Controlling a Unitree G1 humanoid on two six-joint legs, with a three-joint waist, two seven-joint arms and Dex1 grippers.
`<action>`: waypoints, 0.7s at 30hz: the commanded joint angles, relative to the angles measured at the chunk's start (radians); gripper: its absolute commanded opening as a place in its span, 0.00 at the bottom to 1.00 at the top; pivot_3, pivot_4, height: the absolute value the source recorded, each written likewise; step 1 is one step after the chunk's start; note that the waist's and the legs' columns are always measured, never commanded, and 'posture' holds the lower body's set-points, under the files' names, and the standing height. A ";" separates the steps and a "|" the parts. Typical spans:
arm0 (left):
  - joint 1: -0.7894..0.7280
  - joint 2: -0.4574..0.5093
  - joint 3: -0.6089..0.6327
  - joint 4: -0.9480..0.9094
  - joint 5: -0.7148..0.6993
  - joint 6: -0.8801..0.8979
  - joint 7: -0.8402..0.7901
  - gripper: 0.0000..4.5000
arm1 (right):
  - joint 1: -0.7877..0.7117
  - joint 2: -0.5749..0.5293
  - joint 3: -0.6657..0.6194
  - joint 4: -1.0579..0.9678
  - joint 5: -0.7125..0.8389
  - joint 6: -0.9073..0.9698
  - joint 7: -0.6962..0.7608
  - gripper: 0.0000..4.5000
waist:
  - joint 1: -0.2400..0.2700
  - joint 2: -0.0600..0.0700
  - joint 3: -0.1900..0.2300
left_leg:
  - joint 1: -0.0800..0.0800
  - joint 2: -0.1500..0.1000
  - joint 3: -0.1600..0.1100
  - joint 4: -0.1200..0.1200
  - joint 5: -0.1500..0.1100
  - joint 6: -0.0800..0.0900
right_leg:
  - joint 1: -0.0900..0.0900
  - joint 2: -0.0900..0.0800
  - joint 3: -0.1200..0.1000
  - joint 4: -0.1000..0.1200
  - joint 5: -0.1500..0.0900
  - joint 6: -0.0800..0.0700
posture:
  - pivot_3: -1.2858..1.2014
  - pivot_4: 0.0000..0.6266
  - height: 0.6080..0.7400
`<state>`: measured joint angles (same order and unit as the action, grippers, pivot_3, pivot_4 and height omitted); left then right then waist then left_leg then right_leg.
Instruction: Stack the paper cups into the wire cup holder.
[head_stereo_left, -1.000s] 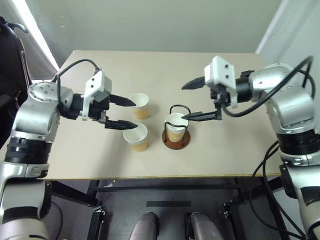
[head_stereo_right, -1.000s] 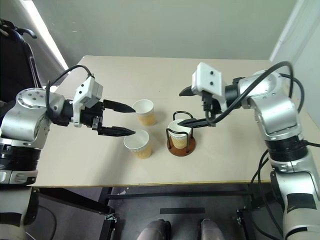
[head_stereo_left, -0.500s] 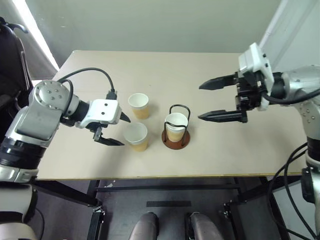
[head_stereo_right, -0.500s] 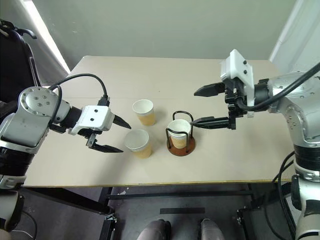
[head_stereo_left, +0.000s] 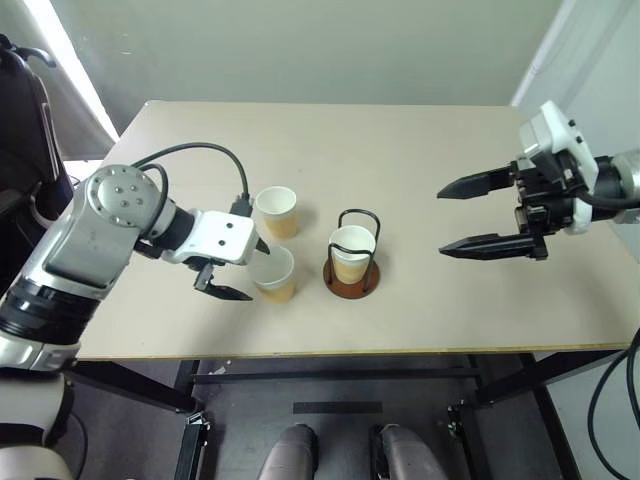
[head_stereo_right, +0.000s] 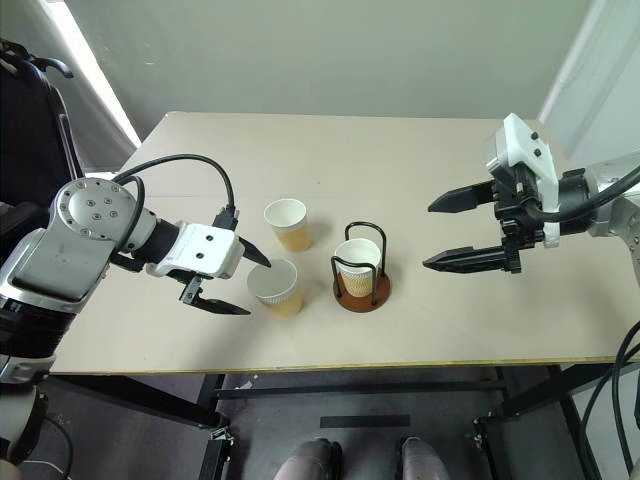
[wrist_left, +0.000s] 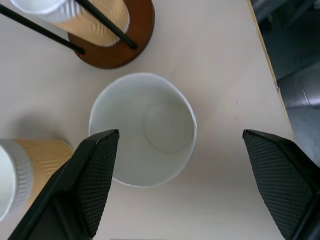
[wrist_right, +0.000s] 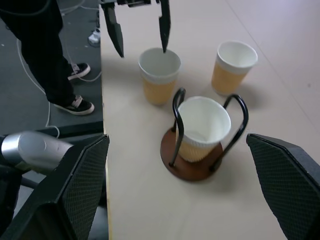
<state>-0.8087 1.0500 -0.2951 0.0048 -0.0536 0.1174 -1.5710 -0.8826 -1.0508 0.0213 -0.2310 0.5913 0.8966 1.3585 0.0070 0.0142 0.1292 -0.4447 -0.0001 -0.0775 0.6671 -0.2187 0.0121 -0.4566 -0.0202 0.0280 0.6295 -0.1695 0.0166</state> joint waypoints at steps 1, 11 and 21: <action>-0.005 0.012 0.005 -0.006 0.024 -0.026 -0.020 0.95 | -0.004 -0.029 -0.021 0.003 0.016 0.002 0.012 0.99 | 0.000 0.000 0.000 | 0.000 0.000 0.000 0.000 0.000 0.000 | 0.000 0.000 0.000 0.000 0.000 0.000 | 0.52 0.24 1.00; 0.029 0.011 0.003 -0.022 0.037 -0.023 -0.028 0.95 | 0.025 -0.039 -0.014 0.010 0.005 -0.024 0.008 0.99 | 0.000 0.000 0.000 | 0.000 0.000 0.000 0.000 0.000 0.000 | 0.000 0.000 0.000 0.000 0.000 0.000 | 0.52 0.24 1.00; 0.038 -0.011 -0.033 0.024 0.091 -0.077 -0.009 0.95 | 0.041 -0.039 -0.010 0.007 -0.002 -0.047 0.004 0.99 | 0.000 0.000 0.000 | 0.000 0.000 0.000 0.000 0.000 0.000 | 0.000 0.000 0.000 0.000 0.000 0.000 | 0.52 0.24 1.00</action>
<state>-0.7562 1.0366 -0.3336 0.0205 0.0244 0.0649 -1.5686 -0.8338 -1.0757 0.0219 -0.2159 0.5915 0.8637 1.3631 0.0073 0.0142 0.1291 -0.4447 -0.0001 -0.0774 0.6675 -0.2189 0.0124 -0.4565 -0.0202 0.0279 0.6300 -0.1693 0.0169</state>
